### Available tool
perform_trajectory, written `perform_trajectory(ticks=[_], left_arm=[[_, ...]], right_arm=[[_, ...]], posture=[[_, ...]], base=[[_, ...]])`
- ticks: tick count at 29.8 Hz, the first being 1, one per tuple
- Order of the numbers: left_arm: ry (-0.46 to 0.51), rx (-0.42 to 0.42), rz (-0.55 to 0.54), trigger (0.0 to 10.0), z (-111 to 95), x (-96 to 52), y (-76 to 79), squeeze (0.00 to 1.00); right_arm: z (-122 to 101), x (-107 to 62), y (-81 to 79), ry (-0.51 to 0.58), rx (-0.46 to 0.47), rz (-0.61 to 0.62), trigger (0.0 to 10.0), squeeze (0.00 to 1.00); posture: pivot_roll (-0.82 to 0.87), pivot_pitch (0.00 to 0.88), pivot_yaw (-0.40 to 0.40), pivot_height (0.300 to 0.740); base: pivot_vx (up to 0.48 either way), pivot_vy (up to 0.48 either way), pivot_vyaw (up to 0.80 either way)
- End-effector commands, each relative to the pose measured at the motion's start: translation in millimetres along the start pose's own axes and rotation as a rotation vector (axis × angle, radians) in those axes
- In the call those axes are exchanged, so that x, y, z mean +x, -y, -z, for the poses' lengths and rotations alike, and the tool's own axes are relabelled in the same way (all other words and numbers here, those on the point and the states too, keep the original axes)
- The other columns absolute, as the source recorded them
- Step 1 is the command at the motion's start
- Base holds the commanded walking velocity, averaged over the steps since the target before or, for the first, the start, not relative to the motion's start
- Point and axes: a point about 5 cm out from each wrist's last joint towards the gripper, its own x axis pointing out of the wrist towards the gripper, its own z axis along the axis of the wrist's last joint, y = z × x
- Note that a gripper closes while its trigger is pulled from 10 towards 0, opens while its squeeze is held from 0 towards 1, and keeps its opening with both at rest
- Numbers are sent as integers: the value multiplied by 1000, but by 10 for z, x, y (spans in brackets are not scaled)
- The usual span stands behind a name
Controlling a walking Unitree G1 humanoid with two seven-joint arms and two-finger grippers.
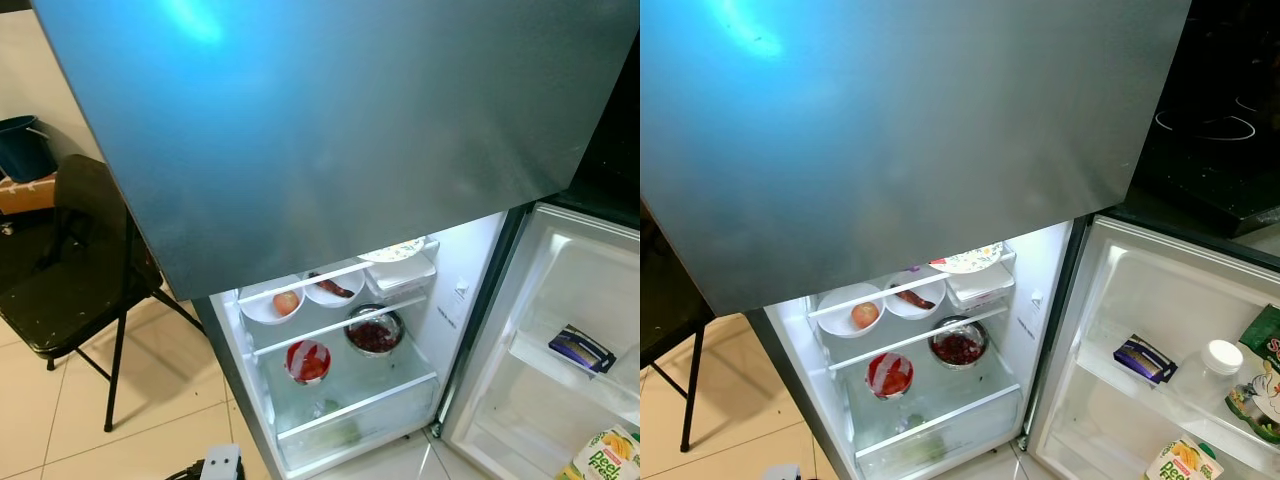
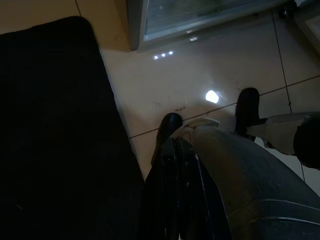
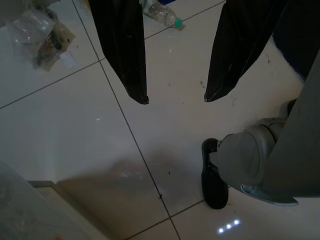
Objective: Restocking fridge
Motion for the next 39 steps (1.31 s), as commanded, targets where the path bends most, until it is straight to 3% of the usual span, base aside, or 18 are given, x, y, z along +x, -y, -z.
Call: perform_trajectory(ticks=[1,39], left_arm=[[-8,-11,6,10000,21,12,45,0],[-12,-10,10,10000,27,20,75,0]], right_arm=[[-4,-2,13,6,14,1,10000,0],[-14,-1,18,5,4,-4,10000,0]], posture=[[1,0,-27,732],[0,0,-33,732]], base=[[-307,0,0],[-352,0,0]])
